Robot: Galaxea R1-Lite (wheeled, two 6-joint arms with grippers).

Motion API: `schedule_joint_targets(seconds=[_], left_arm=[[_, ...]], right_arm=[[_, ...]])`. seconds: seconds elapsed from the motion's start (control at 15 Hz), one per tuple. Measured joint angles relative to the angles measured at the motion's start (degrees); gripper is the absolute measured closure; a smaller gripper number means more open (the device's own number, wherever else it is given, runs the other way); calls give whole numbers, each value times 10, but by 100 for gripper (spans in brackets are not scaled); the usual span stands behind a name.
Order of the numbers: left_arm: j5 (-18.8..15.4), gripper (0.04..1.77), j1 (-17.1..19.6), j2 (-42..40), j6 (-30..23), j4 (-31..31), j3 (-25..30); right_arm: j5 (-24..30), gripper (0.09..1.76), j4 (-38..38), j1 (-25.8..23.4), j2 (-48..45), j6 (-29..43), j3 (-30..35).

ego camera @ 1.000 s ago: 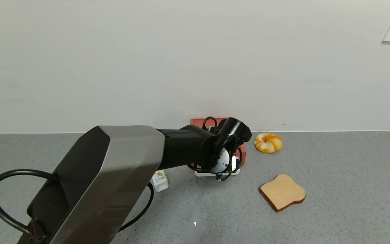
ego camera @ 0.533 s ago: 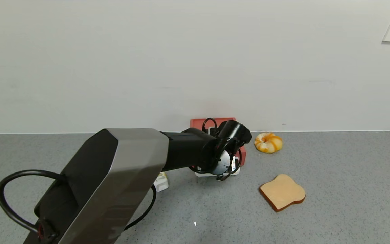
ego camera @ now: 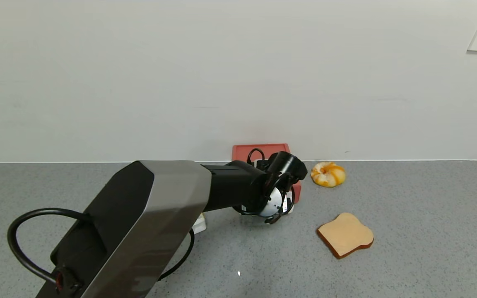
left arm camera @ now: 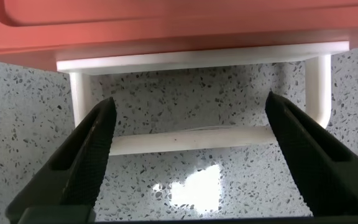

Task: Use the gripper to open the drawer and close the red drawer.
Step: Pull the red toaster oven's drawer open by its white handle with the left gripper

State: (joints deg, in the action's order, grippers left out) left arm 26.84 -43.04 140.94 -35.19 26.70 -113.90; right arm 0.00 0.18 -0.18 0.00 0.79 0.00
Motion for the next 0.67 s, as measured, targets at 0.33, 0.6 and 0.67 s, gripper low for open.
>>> schedule_joint_targets(seconds=[0.33,0.6,0.67], left_arm=[[-7,9,-1,-3,0,20,0],[-10,9,-3,-2,0,32,0],[-10,9,-4,-2,-1,34,0]], right_arm=[[0,14,0,0,0,0,0],[0,14,0,0,0,0,0],[0,14,0,0,0,0,0]])
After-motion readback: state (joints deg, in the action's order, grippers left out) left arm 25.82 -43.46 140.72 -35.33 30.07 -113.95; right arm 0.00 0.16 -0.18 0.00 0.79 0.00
